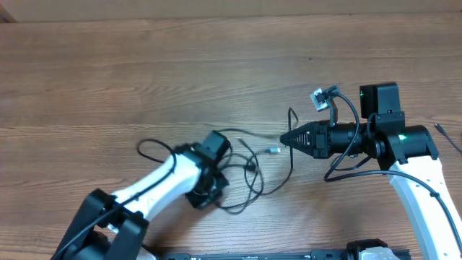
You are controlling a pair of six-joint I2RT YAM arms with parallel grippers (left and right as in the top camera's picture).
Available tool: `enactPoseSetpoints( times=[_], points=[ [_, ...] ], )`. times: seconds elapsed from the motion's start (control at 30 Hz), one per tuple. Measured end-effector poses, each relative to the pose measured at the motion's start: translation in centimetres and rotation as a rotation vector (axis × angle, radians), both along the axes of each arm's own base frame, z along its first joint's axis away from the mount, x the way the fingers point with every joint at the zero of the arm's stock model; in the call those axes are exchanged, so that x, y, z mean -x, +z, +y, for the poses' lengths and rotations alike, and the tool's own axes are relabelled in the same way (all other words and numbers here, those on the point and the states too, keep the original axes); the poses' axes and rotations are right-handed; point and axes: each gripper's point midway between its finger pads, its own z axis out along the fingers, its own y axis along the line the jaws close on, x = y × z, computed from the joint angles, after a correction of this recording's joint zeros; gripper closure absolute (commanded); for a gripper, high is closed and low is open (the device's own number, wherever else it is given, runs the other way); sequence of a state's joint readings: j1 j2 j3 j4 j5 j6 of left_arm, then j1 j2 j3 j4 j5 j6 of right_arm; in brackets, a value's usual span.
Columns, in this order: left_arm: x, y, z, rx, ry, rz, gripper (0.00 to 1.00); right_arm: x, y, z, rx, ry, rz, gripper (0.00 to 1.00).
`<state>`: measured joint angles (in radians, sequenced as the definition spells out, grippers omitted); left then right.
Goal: Untangle cables
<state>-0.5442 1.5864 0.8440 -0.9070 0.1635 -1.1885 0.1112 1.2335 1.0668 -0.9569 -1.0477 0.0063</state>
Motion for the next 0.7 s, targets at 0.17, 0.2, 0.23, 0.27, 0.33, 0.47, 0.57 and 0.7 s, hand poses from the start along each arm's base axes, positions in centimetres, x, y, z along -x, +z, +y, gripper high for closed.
enactPoseSetpoints(
  times=[0.17,0.2,0.23,0.27,0.33,0.47,0.57,0.7],
  points=[
    [-4.0,7.2,5.8,-0.19,0.067,-0.021,0.96,0.2,-2.1,-1.1,0.115,-0.056,0.064,0.96],
    [-5.4,9.1,6.8,-0.215,0.078,-0.062,0.96,0.1,-2.8,-1.6,0.156,-0.079,0.077,0.96],
    [-6.6,11.0,7.6,-0.234,0.088,-0.105,0.96,-0.2,-3.5,-2.2,0.206,-0.115,0.099,0.96],
    [-7.5,12.7,8.3,-0.251,0.093,-0.148,0.96,-0.3,-4.3,-2.9,0.253,-0.154,0.125,0.96],
    [-9.6,16.6,9.3,-0.272,0.101,-0.261,0.96,-0.6,-6.2,-5.0,0.384,-0.286,0.22,0.96],
    [-12.3,23.4,10.7,-0.288,0.133,-0.482,0.96,0.4,-9.4,-10.4,0.652,-0.606,0.432,0.96],
    [-13.1,27.2,11.9,-0.303,0.165,-0.604,0.96,1.0,-10.3,-13.8,0.791,-0.819,0.512,0.96],
    [-13.2,29.5,14.0,-0.348,0.221,-0.675,0.96,1.0,-10.3,-16.7,0.88,-1.013,0.526,0.96]
  ],
)
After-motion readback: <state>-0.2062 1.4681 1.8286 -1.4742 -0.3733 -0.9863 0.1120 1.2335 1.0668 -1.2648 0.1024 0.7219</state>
